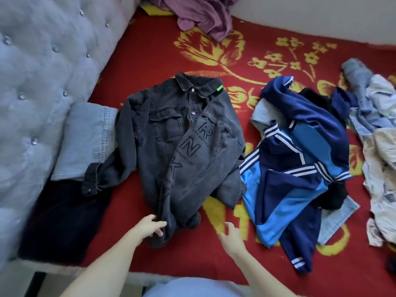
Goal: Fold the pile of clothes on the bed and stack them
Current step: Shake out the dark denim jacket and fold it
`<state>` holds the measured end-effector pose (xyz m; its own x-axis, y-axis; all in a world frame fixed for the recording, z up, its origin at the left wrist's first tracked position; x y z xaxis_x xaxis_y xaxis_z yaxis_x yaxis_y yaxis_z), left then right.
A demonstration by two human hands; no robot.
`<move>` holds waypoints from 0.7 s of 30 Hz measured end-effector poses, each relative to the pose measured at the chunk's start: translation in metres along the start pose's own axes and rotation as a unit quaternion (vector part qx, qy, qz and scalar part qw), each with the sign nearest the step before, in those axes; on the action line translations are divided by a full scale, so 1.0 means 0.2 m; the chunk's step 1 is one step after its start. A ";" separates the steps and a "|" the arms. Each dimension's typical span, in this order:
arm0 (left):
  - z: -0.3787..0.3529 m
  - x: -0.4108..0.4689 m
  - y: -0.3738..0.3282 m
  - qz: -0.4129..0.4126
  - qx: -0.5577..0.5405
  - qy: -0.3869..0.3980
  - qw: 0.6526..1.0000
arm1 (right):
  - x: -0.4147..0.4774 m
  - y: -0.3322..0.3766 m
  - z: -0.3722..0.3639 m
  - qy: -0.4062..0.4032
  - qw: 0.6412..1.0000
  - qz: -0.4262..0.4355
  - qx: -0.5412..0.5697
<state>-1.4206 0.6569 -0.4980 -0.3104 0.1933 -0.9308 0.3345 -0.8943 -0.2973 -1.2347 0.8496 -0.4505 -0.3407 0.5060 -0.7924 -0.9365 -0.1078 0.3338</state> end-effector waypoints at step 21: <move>-0.12 -0.44 -0.15 -0.143 -0.208 -0.055 0.966 | -0.29 0.19 -0.14 0.023 0.973 0.223 -0.056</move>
<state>-1.3809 0.6764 -0.4118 -0.5285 0.3437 -0.7762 0.5426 -0.5665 -0.6203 -1.2521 0.7917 -0.4055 -0.7161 0.3482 -0.6050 -0.6971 -0.4020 0.5937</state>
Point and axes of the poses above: each hand's wrist, its own x-axis towards the middle knuckle, its own z-axis out of the back of the hand, y = z × x, the point moved 7 cm from there along x, towards the middle knuckle, and after that the axes turned 1 degree about z, right-handed, at the moved point
